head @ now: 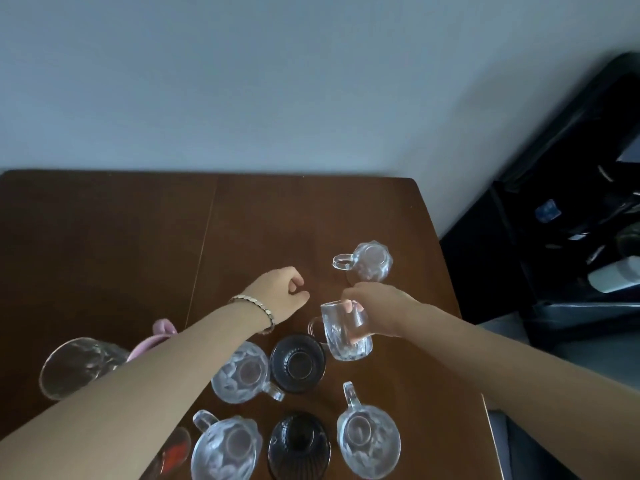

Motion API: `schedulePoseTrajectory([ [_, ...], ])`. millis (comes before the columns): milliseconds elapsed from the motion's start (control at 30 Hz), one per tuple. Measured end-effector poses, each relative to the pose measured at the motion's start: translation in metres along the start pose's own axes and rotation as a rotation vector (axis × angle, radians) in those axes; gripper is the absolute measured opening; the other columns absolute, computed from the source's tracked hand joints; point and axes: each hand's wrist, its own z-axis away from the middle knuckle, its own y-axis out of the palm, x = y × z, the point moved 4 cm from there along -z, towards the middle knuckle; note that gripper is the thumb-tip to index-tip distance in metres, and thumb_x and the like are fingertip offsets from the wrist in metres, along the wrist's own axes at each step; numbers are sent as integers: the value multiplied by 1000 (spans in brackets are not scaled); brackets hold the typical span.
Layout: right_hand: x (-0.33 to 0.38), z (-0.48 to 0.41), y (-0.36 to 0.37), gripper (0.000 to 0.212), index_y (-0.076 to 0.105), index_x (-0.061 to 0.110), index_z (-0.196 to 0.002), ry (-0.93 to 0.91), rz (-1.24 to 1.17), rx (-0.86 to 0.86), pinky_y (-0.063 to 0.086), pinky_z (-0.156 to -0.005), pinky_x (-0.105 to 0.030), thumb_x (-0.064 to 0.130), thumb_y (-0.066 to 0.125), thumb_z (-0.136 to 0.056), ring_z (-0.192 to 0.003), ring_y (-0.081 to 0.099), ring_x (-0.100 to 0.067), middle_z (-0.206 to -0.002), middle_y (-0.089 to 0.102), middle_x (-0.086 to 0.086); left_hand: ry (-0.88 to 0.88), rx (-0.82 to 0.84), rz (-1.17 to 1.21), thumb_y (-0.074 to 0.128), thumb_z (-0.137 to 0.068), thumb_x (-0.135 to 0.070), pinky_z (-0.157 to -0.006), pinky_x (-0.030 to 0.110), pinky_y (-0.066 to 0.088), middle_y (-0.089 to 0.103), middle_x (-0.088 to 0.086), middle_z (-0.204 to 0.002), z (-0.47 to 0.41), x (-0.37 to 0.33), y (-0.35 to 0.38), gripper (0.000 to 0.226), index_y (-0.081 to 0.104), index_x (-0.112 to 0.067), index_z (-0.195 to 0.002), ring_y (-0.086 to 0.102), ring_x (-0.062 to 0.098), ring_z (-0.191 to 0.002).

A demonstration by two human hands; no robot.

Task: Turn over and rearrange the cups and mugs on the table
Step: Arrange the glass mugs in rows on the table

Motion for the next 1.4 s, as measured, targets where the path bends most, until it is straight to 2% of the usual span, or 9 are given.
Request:
schedulePoseTrajectory([
  [267,-4,40,6,41,58,32,-122,-30,-109,-110,51,-78,-26,28,68,-83,-84,51,-9,-96,51,10,-69,196,175,52,-91,-40,-79,28,45,68,10,-116,-7,-24,31,42,62,-9,-117,63,24,-109],
  [400,-13,63,21,22,67,18,-108,-53,-118,-198,43,-75,-25,26,63,-87,-83,46,-7,-110,59,4,-33,279,83,56,-90,-30,-65,24,47,73,9,-105,-4,-36,45,31,70,-9,-108,68,20,-87],
  [500,-16,80,37,10,73,12,-85,-102,-63,-324,53,-67,-28,12,75,-75,-81,60,-15,-96,68,-1,35,282,-32,62,-87,-26,-55,20,45,71,1,-75,3,-44,50,23,72,-13,-102,64,15,-68],
  [667,-23,95,70,26,70,17,-62,-115,-82,-387,56,-42,-29,10,91,-48,-77,72,-21,-80,70,-1,124,256,-158,64,-84,-26,-76,30,55,74,3,-92,17,-57,65,20,70,-14,-99,72,20,-84],
  [867,-17,108,38,36,72,19,-85,-128,-60,-409,54,-78,-34,51,64,-71,-84,69,-17,-91,70,3,127,219,-121,52,-91,-24,-77,31,53,70,5,-97,23,-56,63,21,65,-14,-104,72,22,-87],
  [967,-17,93,-14,33,70,15,-97,-26,-36,-524,54,-84,-37,43,60,-82,-92,66,-20,-100,68,-2,75,134,-75,48,-91,-25,-82,33,51,66,4,-90,20,-41,39,20,65,-14,-98,68,24,-92],
  [1100,-8,32,-64,42,54,14,-125,106,154,-377,46,-96,-38,35,54,-89,-114,53,-27,-127,52,-7,12,48,-174,47,-89,-20,-83,31,48,64,3,-86,13,-13,-2,18,64,-15,-86,62,22,-86],
  [1267,-4,-46,-66,64,45,22,-132,252,389,-118,42,-91,-37,57,58,-80,-118,50,-29,-131,47,-7,-88,-31,-156,49,-90,-23,-88,32,48,66,2,-98,6,22,-26,18,65,-18,-98,61,20,-94],
  [1400,0,-69,-45,35,58,26,-116,353,502,65,47,-92,-37,35,62,-83,-113,57,-30,-124,57,-3,-115,-27,-125,48,-92,-23,-88,29,46,67,2,-111,4,38,-24,22,65,-18,-105,61,20,-104],
])
